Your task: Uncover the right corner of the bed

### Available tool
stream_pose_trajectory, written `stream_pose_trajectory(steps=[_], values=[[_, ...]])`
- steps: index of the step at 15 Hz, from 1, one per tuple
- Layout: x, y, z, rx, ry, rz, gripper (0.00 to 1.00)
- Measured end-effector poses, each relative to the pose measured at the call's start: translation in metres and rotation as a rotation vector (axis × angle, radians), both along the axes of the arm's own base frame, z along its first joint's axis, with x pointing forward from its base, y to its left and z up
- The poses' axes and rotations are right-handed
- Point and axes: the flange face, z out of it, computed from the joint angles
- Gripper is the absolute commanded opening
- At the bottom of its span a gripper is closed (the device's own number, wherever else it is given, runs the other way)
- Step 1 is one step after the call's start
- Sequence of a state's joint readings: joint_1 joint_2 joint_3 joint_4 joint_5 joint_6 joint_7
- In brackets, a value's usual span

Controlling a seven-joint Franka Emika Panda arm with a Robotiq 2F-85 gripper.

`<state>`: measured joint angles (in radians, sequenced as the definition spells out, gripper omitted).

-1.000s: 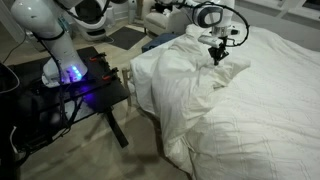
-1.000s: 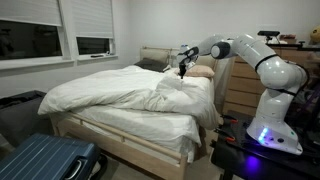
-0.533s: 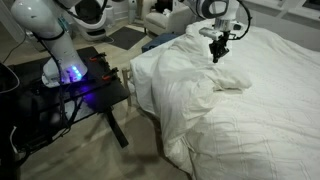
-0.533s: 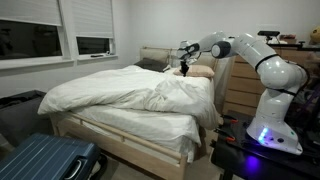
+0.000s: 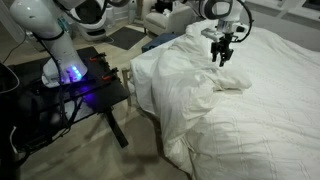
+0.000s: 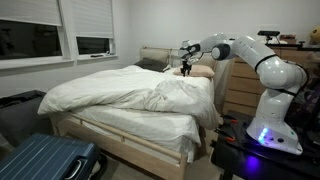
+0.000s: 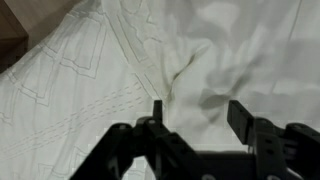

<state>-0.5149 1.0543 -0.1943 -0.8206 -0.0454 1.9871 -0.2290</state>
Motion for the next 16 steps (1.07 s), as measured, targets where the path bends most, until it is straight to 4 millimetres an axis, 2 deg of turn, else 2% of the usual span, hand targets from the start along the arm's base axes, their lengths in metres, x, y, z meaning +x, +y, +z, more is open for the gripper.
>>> stream_pose_trajectory(steps=[4,8,11,16], values=[[-0.015,-0.02,-0.028,0.025,0.018,-0.033,1.0],[-0.025,-0.024,-0.053,0.081,0.068,-0.017,1.0],[-0.031,-0.017,-0.059,0.164,0.145,0.054,1.0],[-0.046,-0.008,-0.057,0.294,0.289,0.21,1.0]])
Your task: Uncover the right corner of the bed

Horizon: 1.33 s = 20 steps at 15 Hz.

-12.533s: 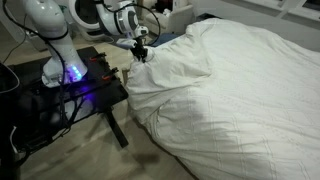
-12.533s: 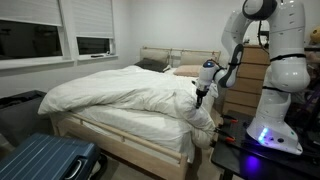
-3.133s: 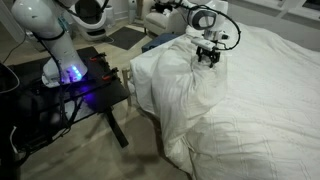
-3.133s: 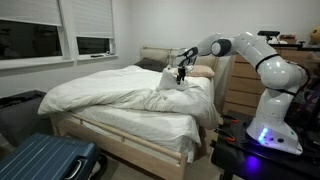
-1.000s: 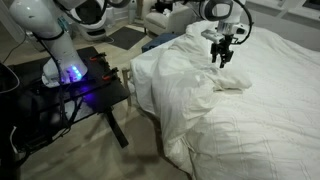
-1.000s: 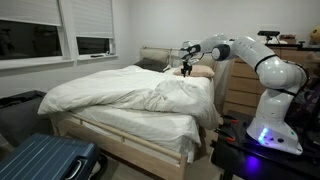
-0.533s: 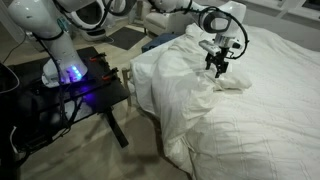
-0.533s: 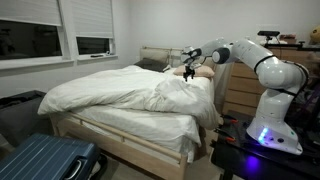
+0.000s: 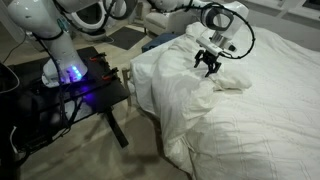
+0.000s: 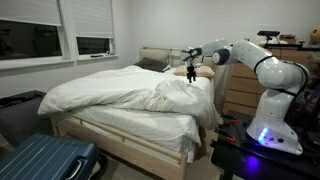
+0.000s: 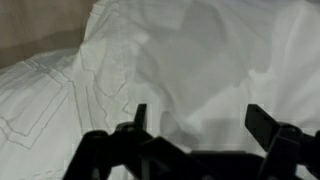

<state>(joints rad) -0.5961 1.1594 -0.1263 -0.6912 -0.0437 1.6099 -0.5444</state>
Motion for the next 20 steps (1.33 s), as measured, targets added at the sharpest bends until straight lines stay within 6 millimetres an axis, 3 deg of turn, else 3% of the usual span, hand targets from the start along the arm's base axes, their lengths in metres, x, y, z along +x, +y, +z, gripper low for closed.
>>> stream_pose_trajectory(steps=[3,8,20], values=[[-0.002,-0.005,0.003,0.008,0.016,0.081,1.0],[0.02,-0.02,0.022,-0.121,-0.151,0.163,1.0],[0.02,-0.02,0.018,-0.12,-0.15,0.166,1.0]])
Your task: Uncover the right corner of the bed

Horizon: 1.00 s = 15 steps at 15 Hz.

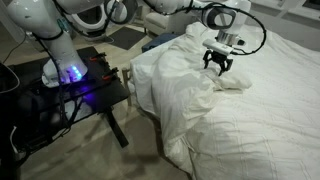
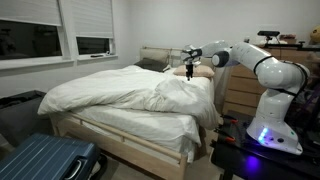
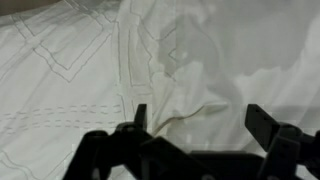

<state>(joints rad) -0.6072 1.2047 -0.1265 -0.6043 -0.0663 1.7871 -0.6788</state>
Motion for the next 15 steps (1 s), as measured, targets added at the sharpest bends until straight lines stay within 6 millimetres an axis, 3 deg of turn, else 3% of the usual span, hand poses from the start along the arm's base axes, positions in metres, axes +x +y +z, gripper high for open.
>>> stream_pose_trajectory(steps=[5,12,13,15], values=[[-0.011,-0.005,-0.015,0.053,0.055,0.048,1.0],[-0.019,-0.004,-0.081,0.088,0.11,0.098,1.0],[-0.018,-0.001,-0.09,0.09,0.112,0.103,0.75],[-0.015,0.006,-0.104,0.096,0.114,0.113,0.65]])
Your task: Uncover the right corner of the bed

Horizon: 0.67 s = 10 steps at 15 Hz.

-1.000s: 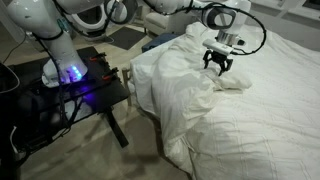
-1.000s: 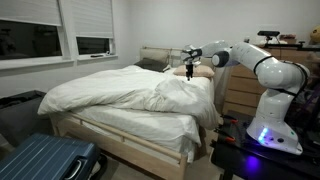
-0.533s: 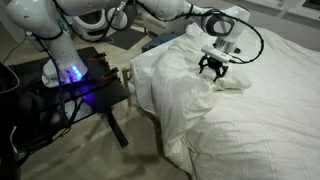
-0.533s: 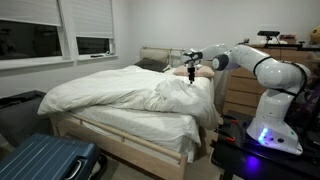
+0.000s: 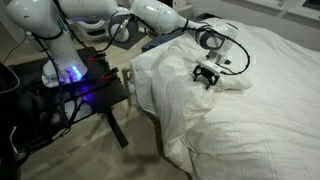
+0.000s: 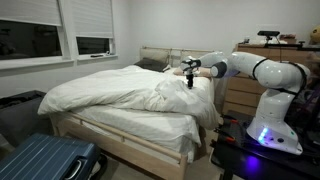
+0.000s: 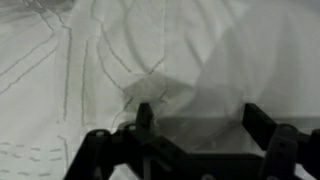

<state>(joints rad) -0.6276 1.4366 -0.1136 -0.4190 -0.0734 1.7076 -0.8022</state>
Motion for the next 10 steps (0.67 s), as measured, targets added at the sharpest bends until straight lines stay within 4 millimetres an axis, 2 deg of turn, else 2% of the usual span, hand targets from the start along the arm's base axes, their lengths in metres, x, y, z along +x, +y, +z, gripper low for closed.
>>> stream_pose_trajectory(steps=[3,8,10], values=[[0.0039,0.0056,-0.009,-0.001,-0.007,0.002,0.41],[0.0057,0.0051,-0.0048,-0.01,-0.027,-0.052,0.04],[0.0055,0.005,-0.0046,-0.021,-0.031,-0.108,0.0]])
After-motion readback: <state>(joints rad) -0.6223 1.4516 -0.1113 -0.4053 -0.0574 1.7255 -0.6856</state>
